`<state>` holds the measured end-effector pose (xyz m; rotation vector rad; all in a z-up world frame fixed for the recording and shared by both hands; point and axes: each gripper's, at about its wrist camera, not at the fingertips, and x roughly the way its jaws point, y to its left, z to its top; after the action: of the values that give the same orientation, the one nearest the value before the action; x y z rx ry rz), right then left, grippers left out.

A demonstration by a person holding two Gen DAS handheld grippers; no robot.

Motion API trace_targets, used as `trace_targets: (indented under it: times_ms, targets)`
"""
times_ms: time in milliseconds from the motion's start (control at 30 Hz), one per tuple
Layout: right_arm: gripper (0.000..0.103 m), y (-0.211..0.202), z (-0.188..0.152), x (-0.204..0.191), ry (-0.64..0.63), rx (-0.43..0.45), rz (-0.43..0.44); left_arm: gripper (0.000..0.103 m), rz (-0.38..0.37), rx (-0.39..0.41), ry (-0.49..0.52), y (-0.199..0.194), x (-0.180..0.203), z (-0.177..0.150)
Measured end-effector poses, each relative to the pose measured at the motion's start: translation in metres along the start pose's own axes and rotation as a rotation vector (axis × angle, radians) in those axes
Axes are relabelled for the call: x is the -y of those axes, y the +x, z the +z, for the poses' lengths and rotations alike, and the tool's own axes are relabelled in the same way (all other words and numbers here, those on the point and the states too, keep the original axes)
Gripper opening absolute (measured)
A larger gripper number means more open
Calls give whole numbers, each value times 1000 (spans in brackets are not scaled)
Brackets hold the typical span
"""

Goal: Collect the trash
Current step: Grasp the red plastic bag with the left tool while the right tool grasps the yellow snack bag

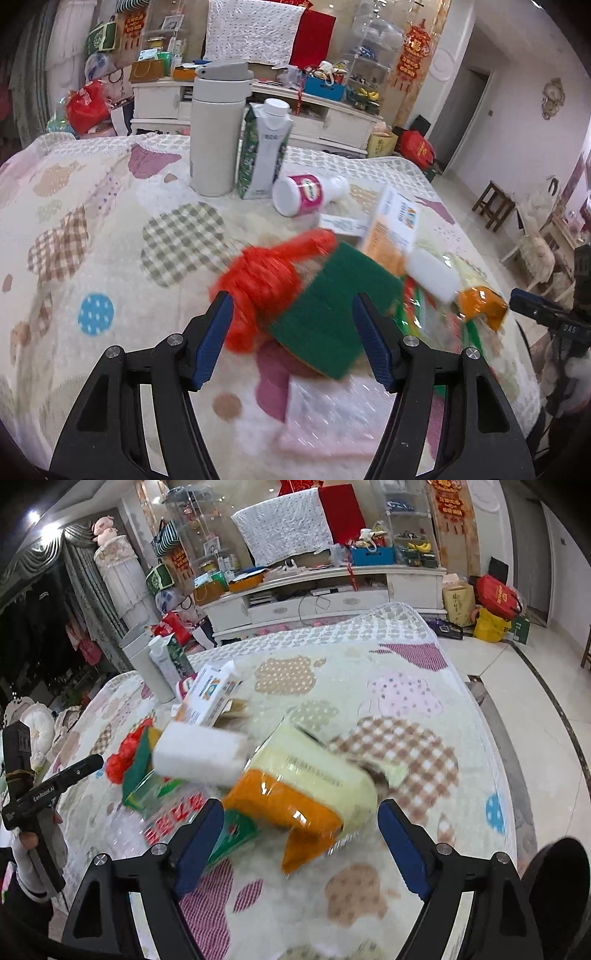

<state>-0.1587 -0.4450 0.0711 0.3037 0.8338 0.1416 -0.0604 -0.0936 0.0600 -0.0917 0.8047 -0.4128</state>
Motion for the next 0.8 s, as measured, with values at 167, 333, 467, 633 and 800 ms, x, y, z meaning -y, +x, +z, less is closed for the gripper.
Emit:
trace_targets:
  times_ms: [167,333,467,633,800]
  targets:
    - [84,23,9,4,-38,-33,2,66,32,-48,15,31,-12,11]
    - [84,46,8,6,-61,-73,24,66,61,-108,8,61,-19,13]
    - [56,53,3,15,-11,-65,82,64,47,-109,-7,69,-22,11]
    - [29,43,0,11,-32,-43,107,45,58,-97,-8,64,-21,8]
    - [13,19,-4,6,-52,0,107,43,47,-44,-32,33,-17,9]
